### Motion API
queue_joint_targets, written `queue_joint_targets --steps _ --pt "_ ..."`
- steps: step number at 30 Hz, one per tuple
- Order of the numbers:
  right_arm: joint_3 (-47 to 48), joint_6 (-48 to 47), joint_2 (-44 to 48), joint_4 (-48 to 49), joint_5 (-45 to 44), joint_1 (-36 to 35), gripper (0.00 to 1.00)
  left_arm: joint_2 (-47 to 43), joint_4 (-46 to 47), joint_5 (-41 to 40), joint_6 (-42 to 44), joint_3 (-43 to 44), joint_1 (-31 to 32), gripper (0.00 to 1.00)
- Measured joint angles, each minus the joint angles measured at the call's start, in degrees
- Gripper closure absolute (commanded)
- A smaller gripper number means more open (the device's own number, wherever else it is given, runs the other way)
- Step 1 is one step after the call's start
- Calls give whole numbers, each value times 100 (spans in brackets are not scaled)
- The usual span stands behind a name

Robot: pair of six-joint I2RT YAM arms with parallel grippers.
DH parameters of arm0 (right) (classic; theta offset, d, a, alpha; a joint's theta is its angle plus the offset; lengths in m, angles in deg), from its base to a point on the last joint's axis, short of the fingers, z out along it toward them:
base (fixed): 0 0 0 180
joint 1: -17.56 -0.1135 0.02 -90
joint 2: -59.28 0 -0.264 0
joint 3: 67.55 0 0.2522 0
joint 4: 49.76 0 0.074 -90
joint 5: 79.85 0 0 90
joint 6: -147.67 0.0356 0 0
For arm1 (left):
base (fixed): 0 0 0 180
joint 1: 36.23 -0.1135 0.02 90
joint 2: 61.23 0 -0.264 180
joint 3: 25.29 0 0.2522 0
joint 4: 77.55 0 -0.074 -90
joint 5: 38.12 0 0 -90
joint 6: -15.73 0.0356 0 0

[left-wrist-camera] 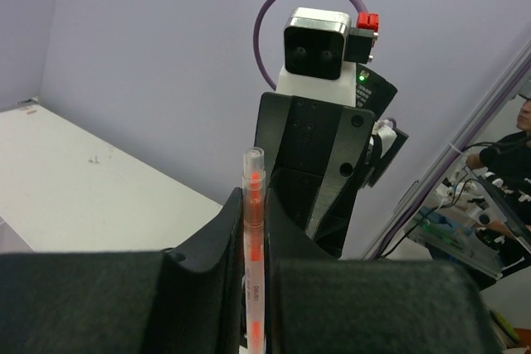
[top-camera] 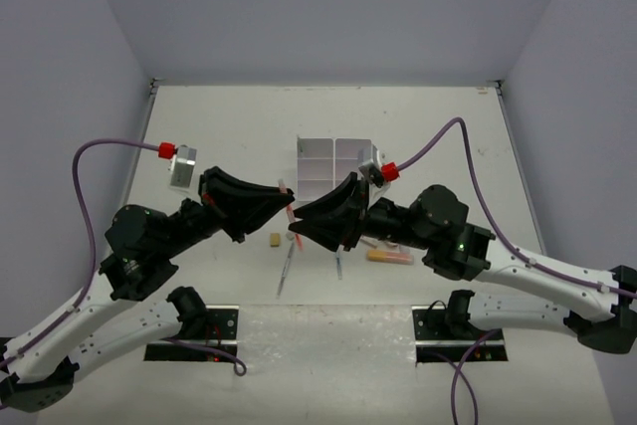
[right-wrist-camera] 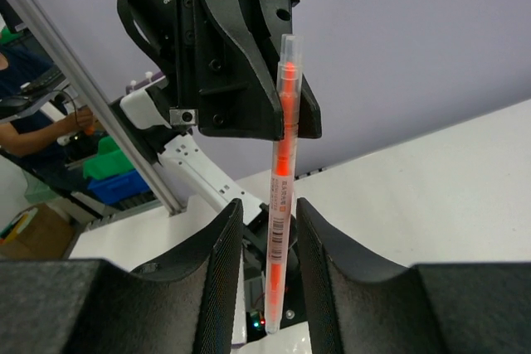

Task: Sort the stationery into containers
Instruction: Close the pen cap on the pen.

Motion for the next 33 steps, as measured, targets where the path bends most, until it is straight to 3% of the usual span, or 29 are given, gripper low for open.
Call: queue_joint_targets --steps 6,8,10,12,16,17,21,23,24,33 --pt "170 26 -233 -17 126 0 60 -79 81 0 -4 0 0 100" --pt "229 34 -318 -50 141 0 68 -83 96 2 -7 0 0 100" --pt "314 43 -416 -96 166 0 88 -80 109 7 -10 0 0 100" --pt "381 66 -479 -131 205 0 97 -81 126 18 -19 0 0 100" --pt "440 80 -496 -170 255 0 100 -76 190 57 -28 0 -4 100" --pt "444 76 -495 -171 258 0 100 -69 205 74 -29 0 -4 96" --pt "444 76 -491 -177 247 4 100 -15 241 93 -32 0 -4 53" --pt "444 76 -488 -167 245 2 100 27 216 109 -47 0 -4 45" --pt "444 76 -484 -168 245 1 100 54 185 109 -32 0 -2 35" --pt "444 76 -445 -184 243 -2 100 208 -261 -51 106 379 0 29"
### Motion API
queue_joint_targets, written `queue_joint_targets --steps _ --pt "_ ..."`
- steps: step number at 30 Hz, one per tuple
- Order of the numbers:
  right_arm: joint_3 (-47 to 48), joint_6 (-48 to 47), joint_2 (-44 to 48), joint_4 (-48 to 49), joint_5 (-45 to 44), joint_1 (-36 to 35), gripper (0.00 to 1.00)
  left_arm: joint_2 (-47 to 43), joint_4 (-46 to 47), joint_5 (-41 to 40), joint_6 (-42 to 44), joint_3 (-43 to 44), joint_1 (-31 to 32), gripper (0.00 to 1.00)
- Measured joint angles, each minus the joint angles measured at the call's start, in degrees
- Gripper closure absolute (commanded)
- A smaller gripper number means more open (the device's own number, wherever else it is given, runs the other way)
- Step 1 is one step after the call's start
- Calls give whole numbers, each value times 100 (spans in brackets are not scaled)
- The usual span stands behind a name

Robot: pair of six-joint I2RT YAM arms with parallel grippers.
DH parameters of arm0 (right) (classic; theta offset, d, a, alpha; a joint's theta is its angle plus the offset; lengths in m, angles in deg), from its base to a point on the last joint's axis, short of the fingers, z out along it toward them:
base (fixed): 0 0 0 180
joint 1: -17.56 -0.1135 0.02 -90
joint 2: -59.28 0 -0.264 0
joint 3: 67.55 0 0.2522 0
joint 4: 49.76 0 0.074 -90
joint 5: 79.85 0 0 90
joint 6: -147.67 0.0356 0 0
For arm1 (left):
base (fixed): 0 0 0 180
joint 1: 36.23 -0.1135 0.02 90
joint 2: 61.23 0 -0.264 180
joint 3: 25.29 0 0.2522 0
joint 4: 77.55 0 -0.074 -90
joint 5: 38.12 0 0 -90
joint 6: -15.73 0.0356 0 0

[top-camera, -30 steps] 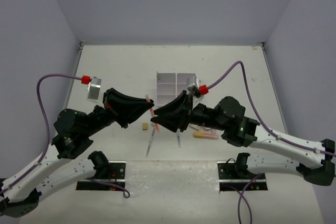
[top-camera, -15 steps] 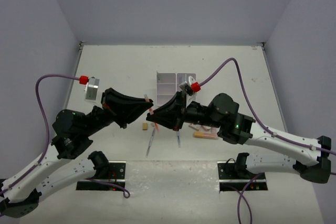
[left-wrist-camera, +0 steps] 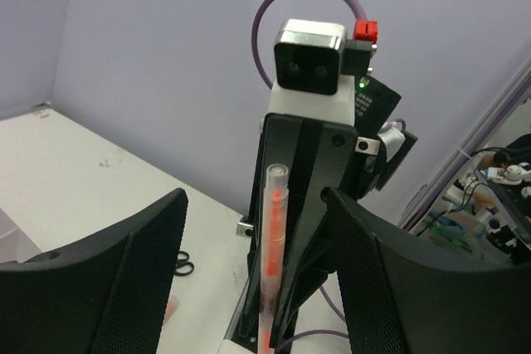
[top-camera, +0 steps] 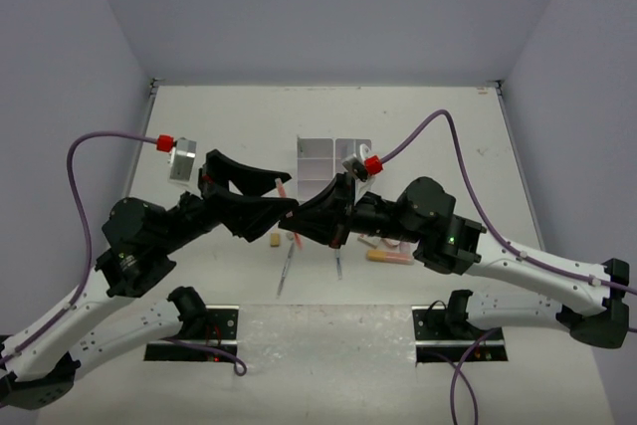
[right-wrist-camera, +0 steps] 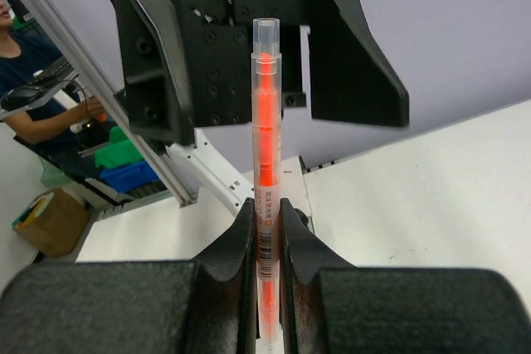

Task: Sort the stationery into containers
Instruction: Close the pen cap on the pen.

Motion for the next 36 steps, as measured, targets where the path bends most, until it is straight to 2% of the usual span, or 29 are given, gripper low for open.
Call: queue_joint_targets --steps 3,8,13,17,22,30,36 --pt "0 0 -1 -24 -2 0 100 11 -149 -89 129 292 0 30" --pt "0 0 -2 -88 0 0 100 -11 -319 -236 296 613 0 39" --pt "0 0 -2 -118 14 0 100 48 -545 -313 395 685 0 62" --pt "0 -2 -4 -137 17 1 100 154 -718 -344 410 685 0 67" --pt "0 -4 -26 -263 11 6 100 207 -771 -312 400 692 2 99" --pt "88 -75 -26 -489 -85 5 100 218 -786 -240 394 714 2 100" --pt "609 -267 -126 -1041 -172 -2 100 211 -589 -201 338 711 0 100"
